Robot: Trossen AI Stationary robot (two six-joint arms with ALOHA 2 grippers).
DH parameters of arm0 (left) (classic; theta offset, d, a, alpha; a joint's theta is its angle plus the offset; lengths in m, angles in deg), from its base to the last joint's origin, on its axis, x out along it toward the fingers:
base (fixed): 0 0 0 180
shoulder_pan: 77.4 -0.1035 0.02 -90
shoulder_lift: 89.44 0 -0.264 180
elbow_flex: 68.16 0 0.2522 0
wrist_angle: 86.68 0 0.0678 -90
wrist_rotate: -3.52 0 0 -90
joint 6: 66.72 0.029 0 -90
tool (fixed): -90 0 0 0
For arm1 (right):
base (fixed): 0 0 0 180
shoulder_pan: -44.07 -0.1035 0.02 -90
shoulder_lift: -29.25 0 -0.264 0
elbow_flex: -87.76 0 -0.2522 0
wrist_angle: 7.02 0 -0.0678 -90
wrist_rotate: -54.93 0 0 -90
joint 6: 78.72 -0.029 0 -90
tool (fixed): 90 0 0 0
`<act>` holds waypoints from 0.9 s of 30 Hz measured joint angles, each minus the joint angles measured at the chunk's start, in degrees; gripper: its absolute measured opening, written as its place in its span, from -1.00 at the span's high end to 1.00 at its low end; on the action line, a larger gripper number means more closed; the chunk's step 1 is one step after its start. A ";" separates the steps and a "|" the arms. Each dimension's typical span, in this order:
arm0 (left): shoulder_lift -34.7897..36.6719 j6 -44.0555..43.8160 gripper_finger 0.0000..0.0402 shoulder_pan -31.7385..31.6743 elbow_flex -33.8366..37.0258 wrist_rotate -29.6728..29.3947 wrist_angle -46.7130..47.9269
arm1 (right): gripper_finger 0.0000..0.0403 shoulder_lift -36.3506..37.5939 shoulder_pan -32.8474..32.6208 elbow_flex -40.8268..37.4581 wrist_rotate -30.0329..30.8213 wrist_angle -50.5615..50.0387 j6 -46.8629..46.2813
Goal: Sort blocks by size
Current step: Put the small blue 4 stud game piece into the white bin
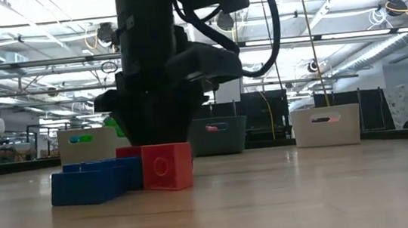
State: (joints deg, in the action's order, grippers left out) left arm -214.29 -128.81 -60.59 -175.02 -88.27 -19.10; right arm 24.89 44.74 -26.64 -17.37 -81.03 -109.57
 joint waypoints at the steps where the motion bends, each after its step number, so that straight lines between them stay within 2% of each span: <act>1: 0.00 0.70 0.31 -0.31 0.00 -0.14 -0.34 | -0.18 0.00 0.00 0.00 0.00 0.01 0.00; 7: -0.17 4.30 0.31 -3.38 -1.36 -0.62 -3.06 | -0.18 0.00 0.00 0.00 0.00 -0.01 0.00; 12: -0.17 10.85 0.31 -9.34 -6.60 -3.06 -7.78 | -0.18 0.00 0.00 0.00 0.00 -0.01 -0.11; 14: -0.13 14.16 0.31 -12.50 -7.89 -3.55 -13.41 | -0.18 0.00 0.00 0.00 0.00 -0.01 -0.72; 22: -0.35 30.40 0.31 -23.39 -9.31 -8.44 -48.80 | -0.18 0.00 0.00 0.00 0.00 0.02 -1.70; 27: -2.11 32.65 0.31 -27.69 -9.31 -10.31 -59.27 | -0.18 0.00 0.00 0.00 0.00 0.00 -1.70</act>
State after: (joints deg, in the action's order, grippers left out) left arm -216.40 -96.15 -88.29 -184.34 -98.58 -78.37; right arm 24.89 44.74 -26.64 -17.37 -81.02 -111.28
